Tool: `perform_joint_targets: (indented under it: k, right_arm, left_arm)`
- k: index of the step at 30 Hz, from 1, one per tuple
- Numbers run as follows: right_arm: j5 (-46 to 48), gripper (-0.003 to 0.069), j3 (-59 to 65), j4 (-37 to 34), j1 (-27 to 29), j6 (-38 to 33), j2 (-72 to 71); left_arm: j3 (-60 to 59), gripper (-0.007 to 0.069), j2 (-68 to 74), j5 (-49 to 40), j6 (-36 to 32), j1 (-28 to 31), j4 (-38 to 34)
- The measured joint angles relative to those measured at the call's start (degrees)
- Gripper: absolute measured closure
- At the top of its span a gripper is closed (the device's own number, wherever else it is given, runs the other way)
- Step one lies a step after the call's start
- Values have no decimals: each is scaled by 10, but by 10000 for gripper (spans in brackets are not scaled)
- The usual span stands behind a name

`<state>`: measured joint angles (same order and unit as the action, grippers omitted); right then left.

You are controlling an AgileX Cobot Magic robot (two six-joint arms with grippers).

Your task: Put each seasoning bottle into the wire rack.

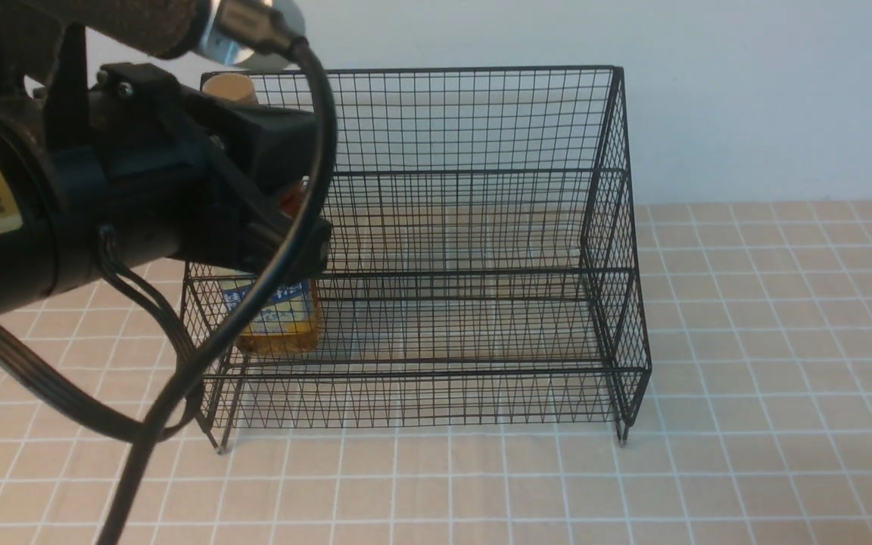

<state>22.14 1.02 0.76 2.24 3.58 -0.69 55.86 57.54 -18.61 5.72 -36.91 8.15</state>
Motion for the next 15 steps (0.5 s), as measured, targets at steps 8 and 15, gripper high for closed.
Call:
perform_joint_targets:
  k: [8, 15]
  right_arm:
    - [0, 672, 0, 0, 0, 0, 0]
    - [0, 672, 0, 0, 0, 0, 0]
  left_arm:
    - [0, 631, 0, -4, 24, 0, 80]
    - [0, 631, 0, -7, 25, 0, 84]
